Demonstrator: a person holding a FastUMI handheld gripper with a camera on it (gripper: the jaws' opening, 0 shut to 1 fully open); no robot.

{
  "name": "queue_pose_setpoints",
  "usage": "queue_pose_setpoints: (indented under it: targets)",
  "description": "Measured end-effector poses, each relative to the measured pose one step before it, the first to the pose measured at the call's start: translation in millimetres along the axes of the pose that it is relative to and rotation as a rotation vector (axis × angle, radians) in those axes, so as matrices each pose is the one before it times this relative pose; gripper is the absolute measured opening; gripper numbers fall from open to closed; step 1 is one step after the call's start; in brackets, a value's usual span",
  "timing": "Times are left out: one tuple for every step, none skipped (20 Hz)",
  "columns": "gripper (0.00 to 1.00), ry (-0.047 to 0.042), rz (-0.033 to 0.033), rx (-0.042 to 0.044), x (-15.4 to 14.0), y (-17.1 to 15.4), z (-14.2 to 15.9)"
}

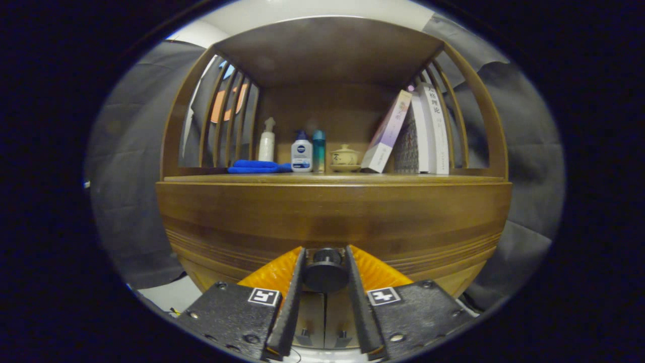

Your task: Pull open the drawer, take out the items inside it, and place them on the countertop above the cabinet.

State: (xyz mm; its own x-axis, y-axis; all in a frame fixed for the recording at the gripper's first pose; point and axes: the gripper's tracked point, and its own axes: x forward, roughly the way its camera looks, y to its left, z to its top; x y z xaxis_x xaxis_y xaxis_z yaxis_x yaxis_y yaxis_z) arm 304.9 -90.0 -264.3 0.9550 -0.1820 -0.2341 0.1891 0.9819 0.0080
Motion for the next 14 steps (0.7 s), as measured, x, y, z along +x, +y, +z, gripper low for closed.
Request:
queue_pose_setpoints:
  targets:
    - [0.47, 0.00548, -0.00104, 0.00283, 1.91, 0.51, -0.49]
    - [0.45, 0.00591, -0.00398, -0.0028, -0.75, -0.93, 0.04]
    - [0.44, 0.00574, -0.0061, -0.00679, -0.87, -0.7, 0.37]
    - [0.42, 0.00886, -0.00356, -0.00213, -0.71, 0.02, -0.78]
    - [0.41, 0.01078, -0.00165, 0.00417, -1.02, 0.56, -0.31]
    - [0.4, 0.00938, -0.00162, 0.00168, -1.99, -0.29, -0.65]
    - [0.39, 0.00612, -0.0035, -0.00233, -3.3, -0.98, -0.09]
    - [0.39, 0.00142, -0.00199, -0.00516, -2.24, 0.17, -0.72]
    - [0.38, -0.00013, -0.00009, -0.00452, -5.3, 0.93, -0.53]
    - [0.38, 0.001, 0.00052, -0.00186, -8.87, -0.67, -2.44]
    - [0.38, 0.00211, 0.00252, -0.00061, -8.19, -0.55, -1.68]
    - [0.38, 0.0021, -0.00037, -0.0013, -7.04, -0.48, -2.3]
    - [0.38, 0.00155, -0.00175, -0.0052, -7.69, -0.4, -0.7]
    - [0.38, 0.0004, -0.00144, -0.00512, -7.32, 0.32, -1.76]
